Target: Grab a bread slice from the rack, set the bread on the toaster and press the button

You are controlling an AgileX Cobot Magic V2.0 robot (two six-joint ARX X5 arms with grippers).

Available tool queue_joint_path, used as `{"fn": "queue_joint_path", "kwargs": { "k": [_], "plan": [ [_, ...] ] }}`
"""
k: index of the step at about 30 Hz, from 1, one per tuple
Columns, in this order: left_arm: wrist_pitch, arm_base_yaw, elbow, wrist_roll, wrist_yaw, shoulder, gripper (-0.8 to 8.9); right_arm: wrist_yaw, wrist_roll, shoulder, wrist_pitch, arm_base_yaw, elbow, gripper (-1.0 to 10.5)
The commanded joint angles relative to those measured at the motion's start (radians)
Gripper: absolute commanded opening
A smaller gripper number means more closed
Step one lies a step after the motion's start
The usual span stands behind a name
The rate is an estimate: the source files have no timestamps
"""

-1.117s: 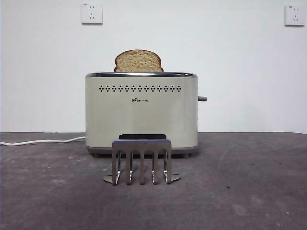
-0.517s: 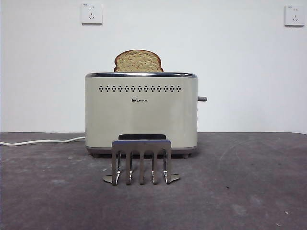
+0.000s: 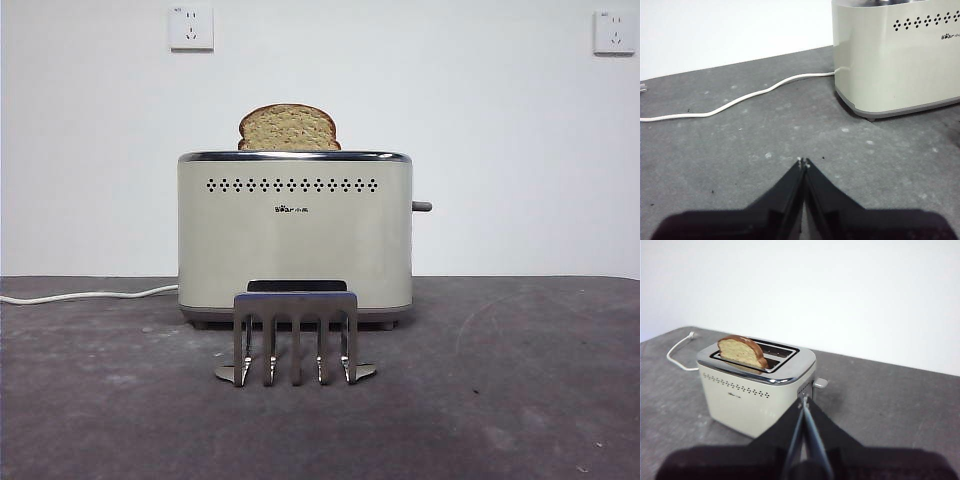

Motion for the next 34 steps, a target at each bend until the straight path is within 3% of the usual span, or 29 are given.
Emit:
{"fn": "queue_joint_path", "kwargs": {
  "k": [1, 4, 13, 23, 34],
  "plan": [
    [0.002, 0.002, -0.014, -0.007, -0.002, -0.002, -0.04, 0.002, 0.037, -0.081, 0.121, -0.007, -0.156, 0.0],
    [0.002, 0.002, -0.014, -0.007, -0.002, -0.003, -0.04, 0.021, 0.042, -0.156, 0.199, -0.010, -0.278, 0.0],
    [0.002, 0.002, -0.014, -0.007, -0.002, -0.002, -0.04, 0.187, 0.093, -0.323, 0.270, -0.009, -0.528, 0.0],
    [0.002, 0.002, -0.014, -0.007, -0.002, -0.002, -0.04, 0.186, 0.146, -0.396, 0.263, -0.009, -0.675, 0.0],
    [0.002, 0.002, -0.014, -0.007, -0.002, -0.002, -0.04, 0.234, 0.178, -0.396, 0.182, -0.009, -0.679, 0.0]
  ]
}}
